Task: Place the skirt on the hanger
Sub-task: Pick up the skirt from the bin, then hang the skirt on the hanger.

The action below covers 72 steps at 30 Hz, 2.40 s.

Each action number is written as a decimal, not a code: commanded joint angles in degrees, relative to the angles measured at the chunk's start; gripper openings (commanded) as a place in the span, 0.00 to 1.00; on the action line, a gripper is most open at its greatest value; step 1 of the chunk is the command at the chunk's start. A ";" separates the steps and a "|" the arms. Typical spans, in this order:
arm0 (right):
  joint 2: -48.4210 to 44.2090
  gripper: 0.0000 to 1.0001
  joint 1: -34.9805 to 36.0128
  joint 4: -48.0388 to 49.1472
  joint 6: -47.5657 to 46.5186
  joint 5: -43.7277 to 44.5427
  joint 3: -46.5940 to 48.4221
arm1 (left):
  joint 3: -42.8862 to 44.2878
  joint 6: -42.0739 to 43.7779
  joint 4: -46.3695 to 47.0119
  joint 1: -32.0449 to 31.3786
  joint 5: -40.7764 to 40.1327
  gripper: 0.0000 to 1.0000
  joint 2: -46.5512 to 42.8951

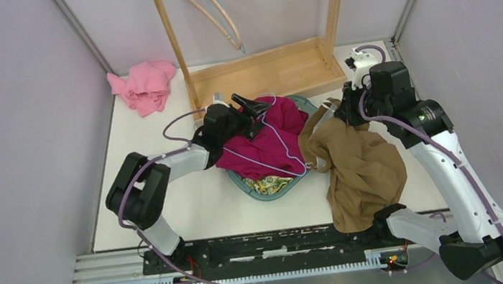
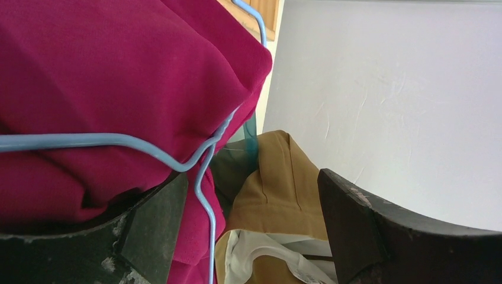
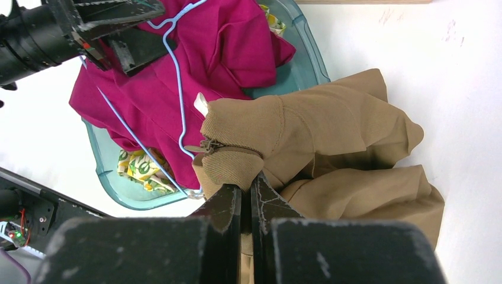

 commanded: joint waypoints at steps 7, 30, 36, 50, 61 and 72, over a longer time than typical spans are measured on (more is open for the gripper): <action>-0.31 0.01 -0.27 2.91 0.63 -0.61 -0.40 | 3.67 -0.53 10.46 -3.21 -3.00 0.67 5.71; 0.13 0.01 -0.21 0.48 4.67 -12.13 3.72 | -0.31 8.64 2.57 0.67 -15.10 0.06 -16.75; 1.23 0.01 -0.22 0.90 7.59 -22.64 4.97 | -2.27 9.15 9.44 0.29 -23.38 0.03 -17.26; 3.81 0.01 -0.26 6.63 14.85 -41.59 -1.06 | -8.56 12.16 45.29 0.14 -33.71 0.04 -10.24; 4.37 0.01 -0.26 8.84 16.23 -43.16 -2.57 | -9.33 5.32 63.54 0.18 -30.16 0.06 -4.06; 4.80 0.01 -0.54 12.55 18.35 -42.50 -3.85 | -11.76 1.42 69.67 0.16 -27.67 0.06 -2.48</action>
